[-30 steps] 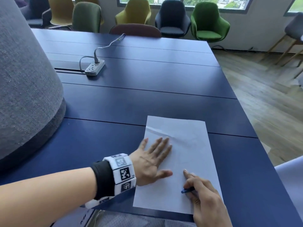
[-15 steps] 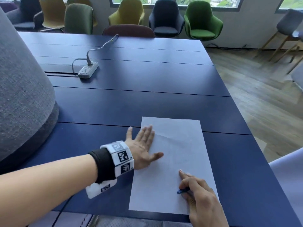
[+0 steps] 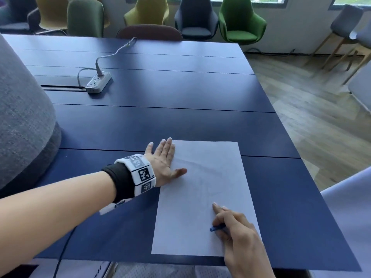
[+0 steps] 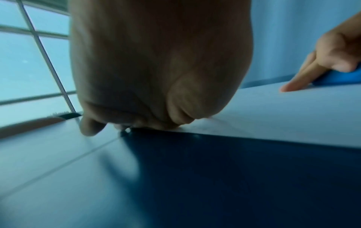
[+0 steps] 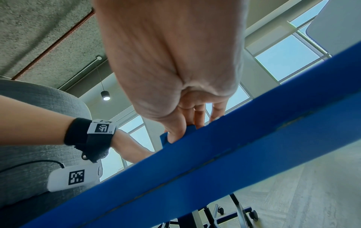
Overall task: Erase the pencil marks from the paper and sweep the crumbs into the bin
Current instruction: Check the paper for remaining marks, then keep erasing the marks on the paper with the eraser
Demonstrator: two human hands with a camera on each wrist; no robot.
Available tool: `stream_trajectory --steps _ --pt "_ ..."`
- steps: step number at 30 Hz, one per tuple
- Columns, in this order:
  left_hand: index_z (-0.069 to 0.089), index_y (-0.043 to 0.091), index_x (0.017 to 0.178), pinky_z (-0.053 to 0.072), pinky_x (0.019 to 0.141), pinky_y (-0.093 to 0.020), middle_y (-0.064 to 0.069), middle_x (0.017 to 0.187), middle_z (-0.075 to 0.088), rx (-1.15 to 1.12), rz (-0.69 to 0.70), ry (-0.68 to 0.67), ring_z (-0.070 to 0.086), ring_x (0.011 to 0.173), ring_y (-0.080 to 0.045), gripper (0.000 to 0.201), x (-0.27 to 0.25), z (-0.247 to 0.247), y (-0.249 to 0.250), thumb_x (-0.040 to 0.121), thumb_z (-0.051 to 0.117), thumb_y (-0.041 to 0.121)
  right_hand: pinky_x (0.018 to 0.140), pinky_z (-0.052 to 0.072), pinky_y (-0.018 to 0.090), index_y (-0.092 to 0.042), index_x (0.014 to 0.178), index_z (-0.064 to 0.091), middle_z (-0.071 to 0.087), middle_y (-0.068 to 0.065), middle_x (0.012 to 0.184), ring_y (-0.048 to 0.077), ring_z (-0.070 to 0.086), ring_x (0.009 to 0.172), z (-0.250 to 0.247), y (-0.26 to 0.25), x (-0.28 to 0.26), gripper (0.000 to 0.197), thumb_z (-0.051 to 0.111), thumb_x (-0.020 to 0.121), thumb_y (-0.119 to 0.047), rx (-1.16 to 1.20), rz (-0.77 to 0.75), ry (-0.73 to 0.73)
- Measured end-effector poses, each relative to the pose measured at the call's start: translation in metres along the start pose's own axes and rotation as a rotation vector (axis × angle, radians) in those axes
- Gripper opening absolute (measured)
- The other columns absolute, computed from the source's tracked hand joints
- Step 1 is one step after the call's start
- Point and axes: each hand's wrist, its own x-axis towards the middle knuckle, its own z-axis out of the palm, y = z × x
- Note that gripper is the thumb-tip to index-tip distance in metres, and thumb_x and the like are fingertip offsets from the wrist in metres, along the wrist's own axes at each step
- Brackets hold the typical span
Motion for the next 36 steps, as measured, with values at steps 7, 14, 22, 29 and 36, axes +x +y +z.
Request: stream_trajectory --steps 7,14,22,29,36 --pt "-0.028 0.016 0.146 -0.012 0.118 -0.046 -0.002 0.153 -0.037 0.018 0.266 -0.051 -0.032 0.142 -0.014 0.093 -0.039 0.016 0.019 0.078 -0.007 0.074 0.088 0.044 0.018 -0.046 0.094 0.05 0.058 -0.034 0.118 -0.002 0.055 0.118 -0.002 -0.002 0.001 0.054 0.067 0.078 0.004 -0.03 -0.001 -0.019" --pt "-0.023 0.013 0.15 -0.012 0.118 -0.047 -0.004 0.155 -0.034 0.038 0.209 0.036 -0.03 0.143 -0.018 0.087 -0.017 0.003 0.019 0.091 0.006 0.07 0.085 0.053 0.031 -0.044 0.091 0.053 0.057 -0.035 0.118 0.002 0.056 0.117 -0.005 -0.004 0.002 0.051 0.069 0.077 0.002 -0.055 -0.005 -0.004" --pt "-0.024 0.01 0.149 -0.01 0.12 -0.044 -0.005 0.156 -0.032 0.088 0.18 -0.034 -0.025 0.146 -0.017 0.106 -0.029 0.012 -0.004 0.07 -0.015 0.08 0.07 0.057 0.023 -0.046 0.088 0.057 0.062 -0.03 0.104 -0.001 0.062 0.102 -0.013 -0.01 -0.011 0.062 0.07 0.067 0.01 -0.166 0.074 -0.031" --pt "0.013 0.018 0.152 0.027 0.113 -0.041 -0.008 0.16 0.007 -0.073 0.248 0.117 0.015 0.144 -0.025 0.089 -0.009 -0.013 -0.024 0.088 0.047 0.068 0.069 0.05 0.023 -0.045 0.087 0.053 0.059 -0.019 0.093 -0.002 0.058 0.089 -0.055 -0.031 0.042 0.036 0.067 0.084 -0.012 -0.116 0.008 -0.148" --pt "0.002 0.032 0.155 0.032 0.105 -0.057 0.002 0.163 -0.008 -0.097 0.205 0.012 0.005 0.145 -0.029 0.112 0.01 -0.024 -0.025 0.072 0.064 0.074 0.06 0.057 0.031 -0.012 0.089 0.064 0.065 -0.001 0.07 0.015 0.062 0.06 -0.058 -0.048 0.162 0.004 0.066 0.086 -0.011 0.009 0.11 -0.242"
